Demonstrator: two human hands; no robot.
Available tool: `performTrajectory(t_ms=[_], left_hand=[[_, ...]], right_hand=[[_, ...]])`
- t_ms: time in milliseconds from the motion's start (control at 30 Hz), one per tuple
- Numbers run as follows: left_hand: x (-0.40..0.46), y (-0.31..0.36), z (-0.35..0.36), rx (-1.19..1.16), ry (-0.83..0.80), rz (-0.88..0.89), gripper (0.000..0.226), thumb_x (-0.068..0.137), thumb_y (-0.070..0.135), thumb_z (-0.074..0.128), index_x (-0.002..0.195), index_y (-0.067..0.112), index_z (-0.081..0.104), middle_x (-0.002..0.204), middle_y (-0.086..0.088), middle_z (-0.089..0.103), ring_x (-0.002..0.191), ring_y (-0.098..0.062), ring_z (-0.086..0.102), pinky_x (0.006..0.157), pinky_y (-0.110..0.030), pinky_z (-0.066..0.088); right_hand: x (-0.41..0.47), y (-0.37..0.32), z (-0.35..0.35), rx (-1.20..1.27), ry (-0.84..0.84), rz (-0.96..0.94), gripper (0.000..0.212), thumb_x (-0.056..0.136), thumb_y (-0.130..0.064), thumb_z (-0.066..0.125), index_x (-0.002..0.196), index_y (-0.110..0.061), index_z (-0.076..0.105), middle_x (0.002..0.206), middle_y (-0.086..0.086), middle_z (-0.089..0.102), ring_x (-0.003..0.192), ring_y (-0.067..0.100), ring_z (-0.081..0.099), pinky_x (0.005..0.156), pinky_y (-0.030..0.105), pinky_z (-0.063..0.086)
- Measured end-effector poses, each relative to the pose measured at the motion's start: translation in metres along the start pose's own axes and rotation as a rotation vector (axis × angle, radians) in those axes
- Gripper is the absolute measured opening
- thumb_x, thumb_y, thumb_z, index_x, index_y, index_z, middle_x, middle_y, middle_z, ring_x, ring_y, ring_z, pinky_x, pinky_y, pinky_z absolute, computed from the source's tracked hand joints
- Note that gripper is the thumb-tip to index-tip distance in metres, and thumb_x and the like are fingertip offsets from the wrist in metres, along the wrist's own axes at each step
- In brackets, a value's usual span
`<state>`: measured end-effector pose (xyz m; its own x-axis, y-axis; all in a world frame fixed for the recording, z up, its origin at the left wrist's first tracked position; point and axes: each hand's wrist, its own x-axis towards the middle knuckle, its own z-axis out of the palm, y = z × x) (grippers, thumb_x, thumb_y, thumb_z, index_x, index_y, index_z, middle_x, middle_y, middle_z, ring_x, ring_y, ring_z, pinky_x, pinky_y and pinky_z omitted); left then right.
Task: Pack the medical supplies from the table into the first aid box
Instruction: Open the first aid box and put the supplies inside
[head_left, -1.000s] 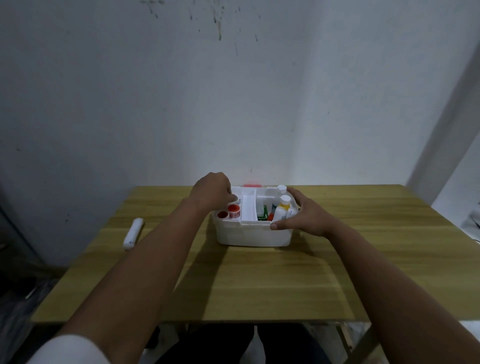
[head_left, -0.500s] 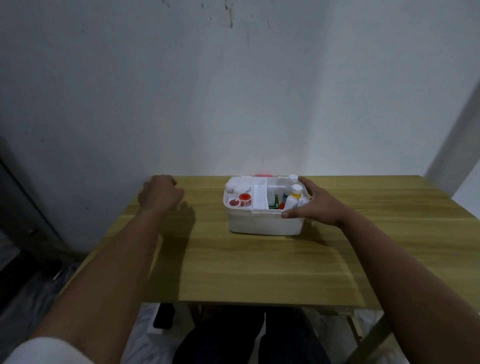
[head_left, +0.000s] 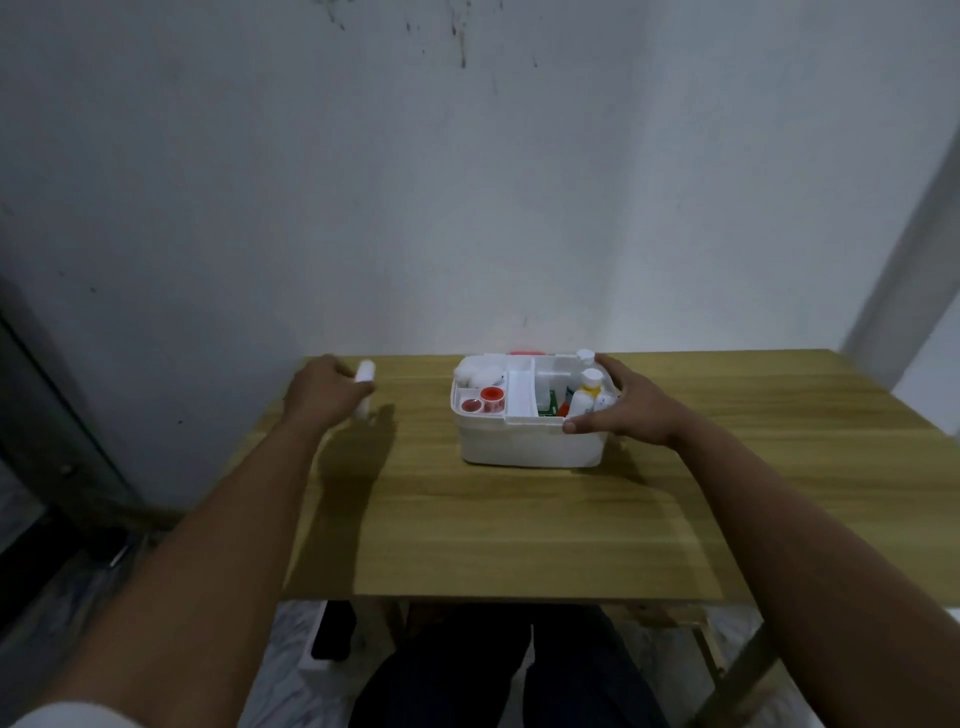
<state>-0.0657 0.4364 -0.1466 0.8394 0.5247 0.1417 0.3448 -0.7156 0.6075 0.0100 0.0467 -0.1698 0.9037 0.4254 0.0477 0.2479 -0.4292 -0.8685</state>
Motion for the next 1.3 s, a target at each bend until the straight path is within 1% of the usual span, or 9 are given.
performTrajectory(t_ms=[133, 433, 600, 767, 867, 1000, 1100, 1167, 1300], left_hand=[[-0.008, 0.074, 0.015, -0.153, -0.013, 0.155, 0.031, 0.081, 0.036, 0.081, 0.097, 0.014, 0.066, 0.094, -0.001, 0.066, 0.086, -0.022, 0.064, 0.076, -0.037, 0.055], [-0.019, 0.114, 0.059, 0.097, -0.030, 0.287, 0.026, 0.086, 0.031, 0.080, 0.102, 0.014, 0.070, 0.100, -0.003, 0.070, 0.080, -0.016, 0.061, 0.065, -0.026, 0.043], [-0.024, 0.136, 0.068, 0.076, -0.057, 0.354, 0.025, 0.086, 0.035, 0.078, 0.097, 0.015, 0.069, 0.095, -0.002, 0.070, 0.082, -0.018, 0.065, 0.071, -0.031, 0.052], [-0.028, 0.152, 0.082, 0.168, -0.154, 0.380, 0.029, 0.084, 0.038, 0.079, 0.088, 0.010, 0.071, 0.084, -0.005, 0.072, 0.075, -0.022, 0.069, 0.069, -0.033, 0.057], [-0.025, 0.150, 0.090, 0.209, -0.136, 0.376, 0.035, 0.086, 0.047, 0.075, 0.079, 0.013, 0.071, 0.072, -0.003, 0.069, 0.067, -0.020, 0.066, 0.064, -0.032, 0.055], [-0.020, 0.130, 0.083, 0.116, 0.071, 0.315, 0.045, 0.097, 0.051, 0.060, 0.072, 0.015, 0.072, 0.064, 0.000, 0.068, 0.057, -0.015, 0.062, 0.059, -0.027, 0.048], [-0.006, 0.109, 0.076, -0.008, 0.121, 0.177, 0.041, 0.099, 0.049, 0.056, 0.101, 0.013, 0.075, 0.096, -0.004, 0.075, 0.074, -0.017, 0.063, 0.068, -0.030, 0.047], [0.004, 0.100, 0.077, -0.129, -0.058, 0.020, 0.050, 0.098, 0.056, 0.054, 0.115, 0.011, 0.069, 0.114, -0.009, 0.072, 0.086, -0.022, 0.062, 0.075, -0.034, 0.050], [0.013, 0.089, 0.083, -0.419, -0.418, -0.226, 0.071, 0.087, 0.077, 0.051, 0.109, 0.012, 0.070, 0.115, -0.010, 0.070, 0.097, -0.029, 0.066, 0.093, -0.042, 0.052]], right_hand=[[0.000, 0.000, 0.000, 0.002, 0.000, 0.008, 0.106, 0.062, -0.027, 0.097, 0.150, -0.033, 0.038, 0.118, -0.025, 0.058, 0.102, 0.001, 0.063, 0.073, 0.015, 0.054], [0.001, 0.001, -0.001, -0.016, 0.008, 0.021, 0.109, 0.062, -0.028, 0.098, 0.152, -0.031, 0.036, 0.116, -0.026, 0.057, 0.099, -0.002, 0.061, 0.067, 0.010, 0.053], [0.002, 0.002, -0.001, -0.035, -0.005, 0.025, 0.111, 0.061, -0.032, 0.097, 0.152, -0.032, 0.034, 0.119, -0.021, 0.056, 0.101, 0.001, 0.060, 0.074, 0.015, 0.053], [0.003, 0.005, 0.000, -0.046, -0.002, 0.030, 0.119, 0.047, -0.051, 0.099, 0.149, -0.039, 0.039, 0.129, -0.014, 0.063, 0.113, 0.013, 0.066, 0.093, 0.038, 0.060], [0.003, 0.005, -0.001, -0.052, -0.001, 0.027, 0.119, 0.048, -0.050, 0.099, 0.149, -0.038, 0.039, 0.130, -0.014, 0.063, 0.113, 0.013, 0.066, 0.092, 0.035, 0.060], [0.003, 0.006, -0.004, -0.020, -0.034, 0.027, 0.118, 0.050, -0.046, 0.100, 0.150, -0.034, 0.039, 0.130, -0.013, 0.064, 0.113, 0.008, 0.066, 0.095, 0.035, 0.059], [0.006, 0.006, -0.009, 0.048, 0.012, 0.110, 0.111, 0.053, -0.063, 0.092, 0.149, -0.037, 0.042, 0.133, -0.009, 0.061, 0.114, 0.017, 0.065, 0.093, 0.047, 0.059], [0.008, 0.004, -0.011, 0.147, 0.064, 0.193, 0.107, 0.054, -0.081, 0.079, 0.146, -0.036, 0.048, 0.134, -0.003, 0.062, 0.114, 0.020, 0.065, 0.091, 0.051, 0.059], [0.015, -0.003, -0.008, 0.374, 0.109, 0.318, 0.073, 0.065, -0.091, 0.059, 0.118, -0.040, 0.062, 0.131, 0.000, 0.062, 0.119, 0.027, 0.061, 0.102, 0.055, 0.049]])
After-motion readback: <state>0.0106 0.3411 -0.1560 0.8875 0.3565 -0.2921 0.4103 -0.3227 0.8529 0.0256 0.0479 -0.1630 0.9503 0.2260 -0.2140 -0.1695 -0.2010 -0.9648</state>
